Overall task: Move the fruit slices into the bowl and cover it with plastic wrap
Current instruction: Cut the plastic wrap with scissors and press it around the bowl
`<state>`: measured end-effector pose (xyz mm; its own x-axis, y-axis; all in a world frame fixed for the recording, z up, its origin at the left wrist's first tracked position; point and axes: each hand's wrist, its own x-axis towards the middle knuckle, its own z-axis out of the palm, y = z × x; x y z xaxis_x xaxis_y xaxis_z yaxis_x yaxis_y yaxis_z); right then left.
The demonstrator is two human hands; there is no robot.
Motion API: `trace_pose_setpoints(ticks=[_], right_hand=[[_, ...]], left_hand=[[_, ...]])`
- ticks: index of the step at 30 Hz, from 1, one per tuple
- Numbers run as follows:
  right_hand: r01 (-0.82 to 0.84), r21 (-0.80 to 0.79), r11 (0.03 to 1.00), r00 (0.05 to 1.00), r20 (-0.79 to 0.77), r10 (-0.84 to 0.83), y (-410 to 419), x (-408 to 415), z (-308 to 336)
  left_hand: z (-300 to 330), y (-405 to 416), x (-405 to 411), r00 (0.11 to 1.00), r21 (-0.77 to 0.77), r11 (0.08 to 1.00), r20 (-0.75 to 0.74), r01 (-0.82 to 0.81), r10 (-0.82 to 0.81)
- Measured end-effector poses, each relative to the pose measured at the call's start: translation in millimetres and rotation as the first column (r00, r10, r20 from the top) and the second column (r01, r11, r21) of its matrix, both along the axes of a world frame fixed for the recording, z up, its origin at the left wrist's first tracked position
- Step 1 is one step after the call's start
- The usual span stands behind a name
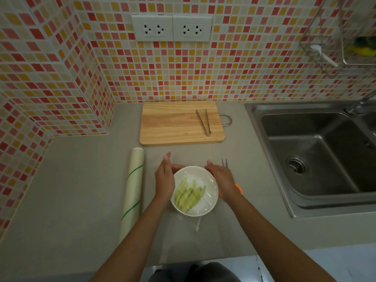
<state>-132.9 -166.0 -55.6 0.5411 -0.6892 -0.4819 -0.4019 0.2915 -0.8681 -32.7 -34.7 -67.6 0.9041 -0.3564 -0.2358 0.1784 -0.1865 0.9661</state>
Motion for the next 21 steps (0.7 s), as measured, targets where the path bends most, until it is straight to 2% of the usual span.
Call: trace_pose_setpoints(ticks=[3,5,7,10,12,14,16,19,21], right_hand=[[-0.021,0.164,0.986,0.997,0.07,0.01,-4,2,1],[0.017,0.171,0.985,0.993,0.109,-0.036,0,3,0],[0.102,0.102,0.99,0.989,0.095,-0.112,4,3,-1],[0.251,-0.003,0.968,0.965,0.079,-0.25,8,-3,-4],[0.265,-0.003,0.964,0.963,0.052,-0.265,13,-7,-7],[0.238,0.062,0.969,0.971,-0.008,-0.238,18,-6,-9],[0.237,0.139,0.962,0.971,-0.008,-0.238,22,0,-9],[0.221,0.236,0.946,0.966,0.084,-0.246,21,10,-4],[0.182,0.237,0.954,0.963,0.154,-0.222,18,13,-3]], left_hand=[[5,-5,9,0.997,0.002,1.0,0.075,-0.025,0.025],[10,-6,12,0.987,0.028,0.996,0.138,-0.086,0.082],[16,-1,12,0.974,0.013,0.985,0.15,-0.172,0.168],[18,14,-6,0.958,-0.058,0.961,0.08,-0.271,0.275],[12,21,-27,0.96,-0.091,0.956,-0.016,-0.279,0.279],[5,20,-45,0.966,-0.085,0.965,-0.097,-0.249,0.241],[2,15,-48,0.973,-0.042,0.974,-0.079,-0.221,0.217],[5,7,-25,0.968,-0.011,0.969,-0.048,-0.248,0.247],[7,4,-8,0.962,-0.007,0.964,-0.068,-0.267,0.266]])
